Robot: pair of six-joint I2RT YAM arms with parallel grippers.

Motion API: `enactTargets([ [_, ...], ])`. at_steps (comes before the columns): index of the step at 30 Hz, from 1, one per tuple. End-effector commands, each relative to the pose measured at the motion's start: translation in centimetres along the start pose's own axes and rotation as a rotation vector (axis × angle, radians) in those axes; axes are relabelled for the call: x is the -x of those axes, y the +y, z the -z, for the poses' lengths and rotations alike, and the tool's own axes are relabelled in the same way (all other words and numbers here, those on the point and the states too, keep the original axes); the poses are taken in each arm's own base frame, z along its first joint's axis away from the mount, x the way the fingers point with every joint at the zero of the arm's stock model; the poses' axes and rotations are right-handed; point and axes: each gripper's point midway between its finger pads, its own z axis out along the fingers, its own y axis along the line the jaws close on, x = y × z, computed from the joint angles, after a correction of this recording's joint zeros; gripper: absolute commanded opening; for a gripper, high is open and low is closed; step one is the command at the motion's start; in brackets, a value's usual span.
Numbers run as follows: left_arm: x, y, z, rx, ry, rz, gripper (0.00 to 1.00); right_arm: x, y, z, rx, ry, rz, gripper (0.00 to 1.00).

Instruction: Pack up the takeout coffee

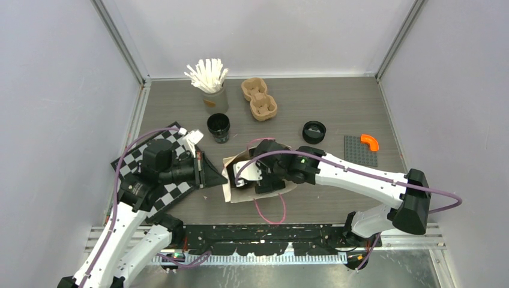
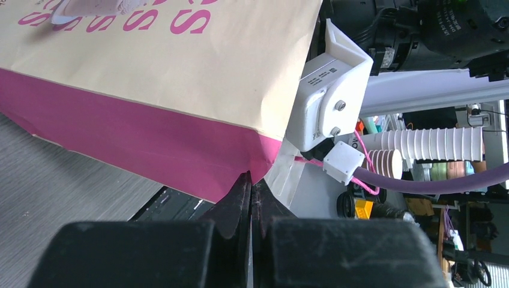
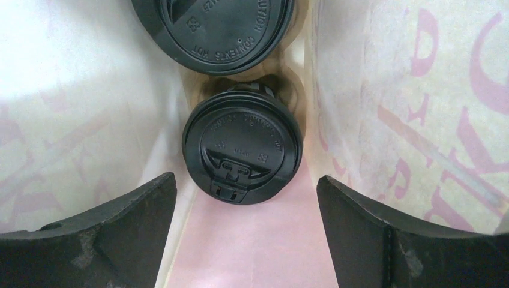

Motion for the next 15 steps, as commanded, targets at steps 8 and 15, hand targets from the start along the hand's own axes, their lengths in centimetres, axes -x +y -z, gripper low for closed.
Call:
enactTargets([
  [8, 1.5, -0.5, 0.2, 0.031, -0.055, 0.09, 0.0, 1.2, -0.4, 3.6, 0.011, -0.056, -0.117, 0.72],
  [15, 2.2, -0.4, -0.3, 0.05, -0.069, 0.187, 0.0, 2.1, -0.6, 5.5, 0.035, -0.082, -0.205, 0.69],
])
